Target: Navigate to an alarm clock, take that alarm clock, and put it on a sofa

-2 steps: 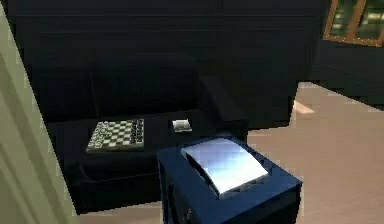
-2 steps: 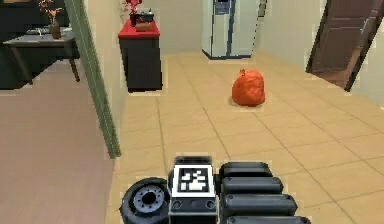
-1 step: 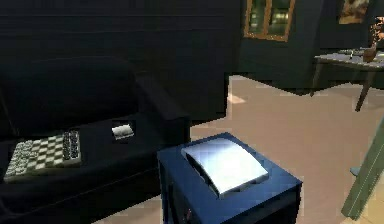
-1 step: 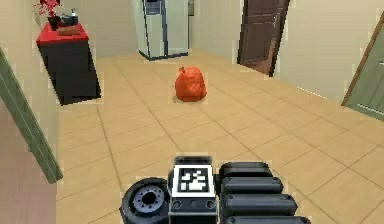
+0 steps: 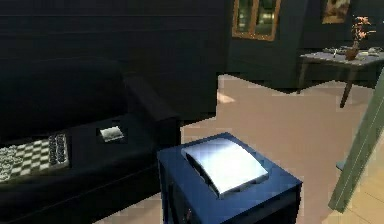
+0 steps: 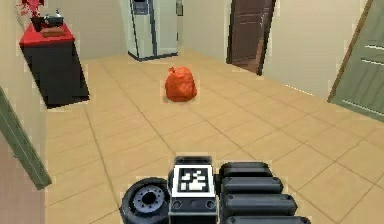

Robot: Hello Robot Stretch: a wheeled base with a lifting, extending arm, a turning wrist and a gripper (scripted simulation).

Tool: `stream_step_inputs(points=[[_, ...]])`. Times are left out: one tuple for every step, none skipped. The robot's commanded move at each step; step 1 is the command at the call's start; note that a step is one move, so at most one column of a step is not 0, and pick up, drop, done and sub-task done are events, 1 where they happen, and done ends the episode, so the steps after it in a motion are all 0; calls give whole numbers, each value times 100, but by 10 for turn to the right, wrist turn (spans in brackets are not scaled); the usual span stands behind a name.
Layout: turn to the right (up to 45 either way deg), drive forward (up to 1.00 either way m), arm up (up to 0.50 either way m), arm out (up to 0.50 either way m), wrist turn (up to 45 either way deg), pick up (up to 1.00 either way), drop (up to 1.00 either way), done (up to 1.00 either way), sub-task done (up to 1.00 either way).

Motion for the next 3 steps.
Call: stream_step_inputs(points=[[0,25,0,0,0,0,0,0,0],[-450,0,0,0,0,0,0,0,0],[-90,0,0,0,0,0,0,0,0]])
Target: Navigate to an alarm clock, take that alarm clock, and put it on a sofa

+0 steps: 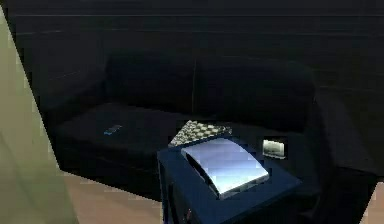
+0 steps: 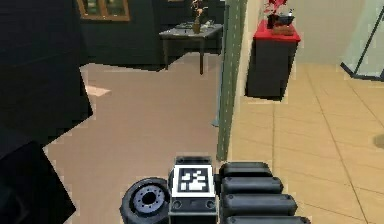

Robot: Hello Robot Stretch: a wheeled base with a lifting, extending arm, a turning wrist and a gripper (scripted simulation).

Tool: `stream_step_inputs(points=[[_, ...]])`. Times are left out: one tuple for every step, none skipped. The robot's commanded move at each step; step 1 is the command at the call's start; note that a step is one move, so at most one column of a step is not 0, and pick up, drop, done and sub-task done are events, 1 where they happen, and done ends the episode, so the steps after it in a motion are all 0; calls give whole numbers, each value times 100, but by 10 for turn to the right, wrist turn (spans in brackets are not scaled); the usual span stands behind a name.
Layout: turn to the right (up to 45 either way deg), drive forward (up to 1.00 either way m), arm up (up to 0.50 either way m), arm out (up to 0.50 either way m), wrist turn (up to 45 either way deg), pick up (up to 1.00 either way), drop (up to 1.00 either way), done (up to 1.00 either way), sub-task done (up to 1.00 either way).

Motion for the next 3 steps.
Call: stream_step_inputs(points=[[0,70,0,0,0,0,0,0,0],[-450,0,0,0,0,0,0,0,0],[-240,0,0,0,0,0,0,0,0]])
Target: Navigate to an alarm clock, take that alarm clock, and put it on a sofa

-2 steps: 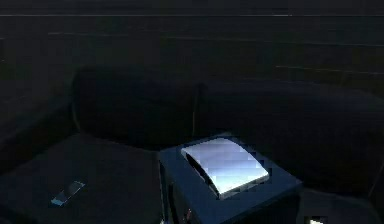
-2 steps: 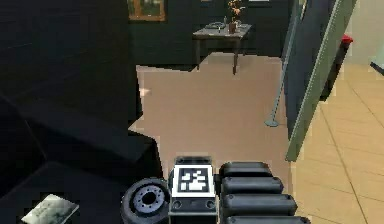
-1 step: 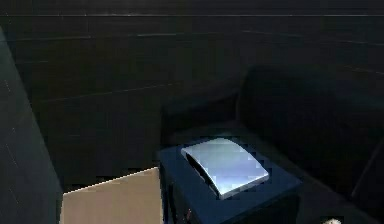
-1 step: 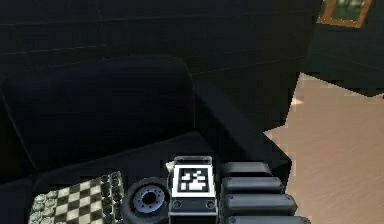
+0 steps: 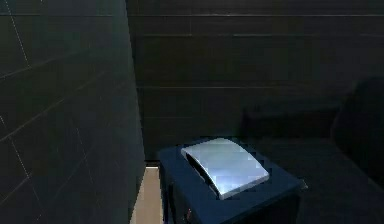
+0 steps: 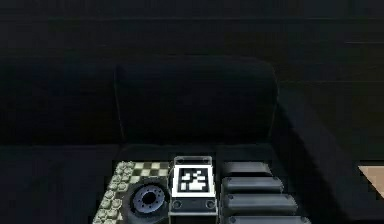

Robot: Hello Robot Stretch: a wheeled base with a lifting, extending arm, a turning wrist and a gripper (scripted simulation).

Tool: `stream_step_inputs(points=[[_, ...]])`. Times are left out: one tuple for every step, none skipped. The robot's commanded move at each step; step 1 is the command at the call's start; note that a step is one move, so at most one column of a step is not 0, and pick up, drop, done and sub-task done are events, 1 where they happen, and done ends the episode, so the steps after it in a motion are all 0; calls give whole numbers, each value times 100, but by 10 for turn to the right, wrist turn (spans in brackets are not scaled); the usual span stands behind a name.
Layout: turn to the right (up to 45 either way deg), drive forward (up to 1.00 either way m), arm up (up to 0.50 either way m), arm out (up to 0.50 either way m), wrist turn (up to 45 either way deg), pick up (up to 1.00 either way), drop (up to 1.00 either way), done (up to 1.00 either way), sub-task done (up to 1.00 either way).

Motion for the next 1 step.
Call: stream_step_inputs(points=[[0,45,0,0,0,0,0,0,0]])
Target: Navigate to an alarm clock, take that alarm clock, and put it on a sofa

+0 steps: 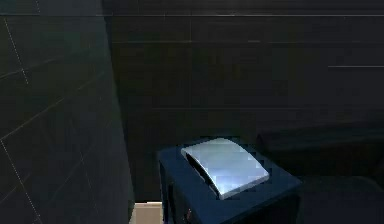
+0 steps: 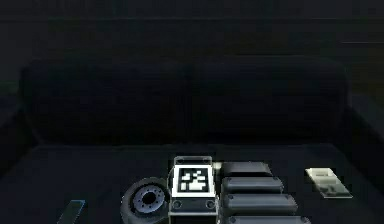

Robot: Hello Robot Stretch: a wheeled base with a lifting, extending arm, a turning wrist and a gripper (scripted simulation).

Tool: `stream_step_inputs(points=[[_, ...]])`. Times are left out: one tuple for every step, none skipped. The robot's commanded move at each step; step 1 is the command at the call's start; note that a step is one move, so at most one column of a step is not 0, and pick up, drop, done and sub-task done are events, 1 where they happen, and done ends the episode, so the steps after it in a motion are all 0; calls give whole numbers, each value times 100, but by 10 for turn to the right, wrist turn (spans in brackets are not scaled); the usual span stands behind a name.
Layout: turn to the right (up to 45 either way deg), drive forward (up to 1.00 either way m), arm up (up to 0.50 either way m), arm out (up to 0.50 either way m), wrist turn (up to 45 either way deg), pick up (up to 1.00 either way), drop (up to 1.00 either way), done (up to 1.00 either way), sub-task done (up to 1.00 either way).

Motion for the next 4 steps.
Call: stream_step_inputs(points=[[450,0,0,0,0,0,0,0,0],[420,0,0,0,0,0,0,0,0],[-450,0,0,0,0,0,0,0,0],[-300,0,0,0,0,0,0,0,0]])
